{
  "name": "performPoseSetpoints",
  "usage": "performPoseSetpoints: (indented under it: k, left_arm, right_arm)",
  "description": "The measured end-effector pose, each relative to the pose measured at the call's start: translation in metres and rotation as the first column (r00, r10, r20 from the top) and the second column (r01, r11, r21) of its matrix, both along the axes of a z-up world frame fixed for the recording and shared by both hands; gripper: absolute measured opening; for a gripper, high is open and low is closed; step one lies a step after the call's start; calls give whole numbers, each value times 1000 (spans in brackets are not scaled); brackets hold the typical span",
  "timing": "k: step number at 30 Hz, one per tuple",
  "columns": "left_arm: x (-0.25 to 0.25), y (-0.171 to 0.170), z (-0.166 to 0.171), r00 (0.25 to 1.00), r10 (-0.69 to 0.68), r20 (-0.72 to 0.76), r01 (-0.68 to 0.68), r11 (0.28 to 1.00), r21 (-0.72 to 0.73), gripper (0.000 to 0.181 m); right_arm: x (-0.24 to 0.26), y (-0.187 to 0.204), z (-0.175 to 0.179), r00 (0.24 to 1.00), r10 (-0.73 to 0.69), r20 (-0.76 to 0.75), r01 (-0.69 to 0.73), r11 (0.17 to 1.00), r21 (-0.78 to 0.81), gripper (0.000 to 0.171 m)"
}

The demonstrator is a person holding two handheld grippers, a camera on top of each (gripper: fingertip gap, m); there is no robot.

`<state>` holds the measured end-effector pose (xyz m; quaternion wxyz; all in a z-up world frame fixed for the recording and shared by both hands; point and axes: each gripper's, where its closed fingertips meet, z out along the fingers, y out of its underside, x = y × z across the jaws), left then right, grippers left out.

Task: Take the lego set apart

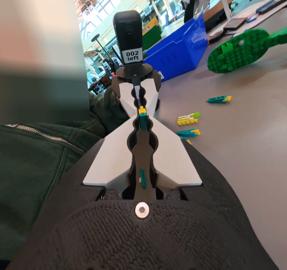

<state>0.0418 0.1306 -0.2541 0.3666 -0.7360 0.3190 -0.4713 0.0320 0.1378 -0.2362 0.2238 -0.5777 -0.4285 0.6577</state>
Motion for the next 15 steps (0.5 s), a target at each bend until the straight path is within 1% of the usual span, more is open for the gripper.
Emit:
performPoseSetpoints:
  k: [1, 2, 4, 7, 9, 12, 15]
  left_arm:
    - [0, 0, 2, 1000, -2, -1, 2, 1000, 15, 7]
    - [1, -1, 5, 1000, -10, 11, 10, 1000, 22, 7]
    - [2, -1, 7, 1000, -10, 15, 9, 999, 37, 6]
    - [5, -4, 17, 998, -14, 58, 8, 995, 97, 6]
    - [7, -5, 21, 999, -18, 41, 11, 987, 162, 6]
    - [8, -7, 19, 999, -28, 31, 23, 987, 159, 6]
    - [7, -8, 17, 999, -31, 23, 27, 988, 152, 6]
  right_arm:
    - [0, 0, 1, 1000, -10, -8, 10, 1000, 24, 9]
    - [0, -1, 1, 1000, -10, -4, 10, 999, 54, 15]
    - [-1, -6, 1, 1000, 5, -8, -4, 996, 94, 6]
    - [2, -10, 9, 999, 23, -41, -15, 984, 176, 6]
    - [6, -12, 12, 998, 30, -50, -17, 972, 236, 6]
    - [9, -14, 10, 999, 39, -21, -31, 954, 297, 6]
    - [9, -16, 6, 999, 42, 4, -41, 944, 327, 6]
